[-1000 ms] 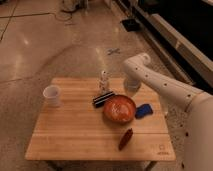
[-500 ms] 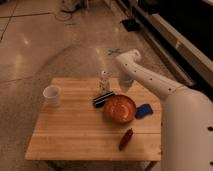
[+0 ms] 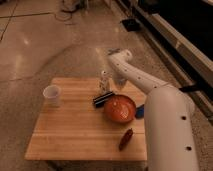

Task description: Push the eraser across the table

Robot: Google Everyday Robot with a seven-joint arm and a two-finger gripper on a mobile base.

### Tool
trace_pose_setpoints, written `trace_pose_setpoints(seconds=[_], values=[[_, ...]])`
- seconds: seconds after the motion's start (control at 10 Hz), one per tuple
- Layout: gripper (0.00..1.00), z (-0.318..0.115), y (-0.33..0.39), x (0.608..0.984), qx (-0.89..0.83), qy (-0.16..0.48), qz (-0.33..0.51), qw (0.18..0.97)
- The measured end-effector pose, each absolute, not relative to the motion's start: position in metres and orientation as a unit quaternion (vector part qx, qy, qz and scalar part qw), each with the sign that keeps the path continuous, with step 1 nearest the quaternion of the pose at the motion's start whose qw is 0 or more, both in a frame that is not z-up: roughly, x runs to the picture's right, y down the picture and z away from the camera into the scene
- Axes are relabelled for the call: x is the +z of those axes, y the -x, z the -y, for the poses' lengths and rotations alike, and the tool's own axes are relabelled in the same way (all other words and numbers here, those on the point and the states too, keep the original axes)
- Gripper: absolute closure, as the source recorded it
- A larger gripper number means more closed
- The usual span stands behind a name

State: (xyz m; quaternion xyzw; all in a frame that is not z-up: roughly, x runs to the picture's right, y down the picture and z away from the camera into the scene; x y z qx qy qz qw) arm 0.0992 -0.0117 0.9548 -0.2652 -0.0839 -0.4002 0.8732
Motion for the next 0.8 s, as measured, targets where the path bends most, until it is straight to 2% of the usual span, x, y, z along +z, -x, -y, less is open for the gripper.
trace_pose_setpoints(seconds=[0.8], values=[[1.0,-0.011,-0.099,0.99,-0.371,0.286,0.098,0.878]])
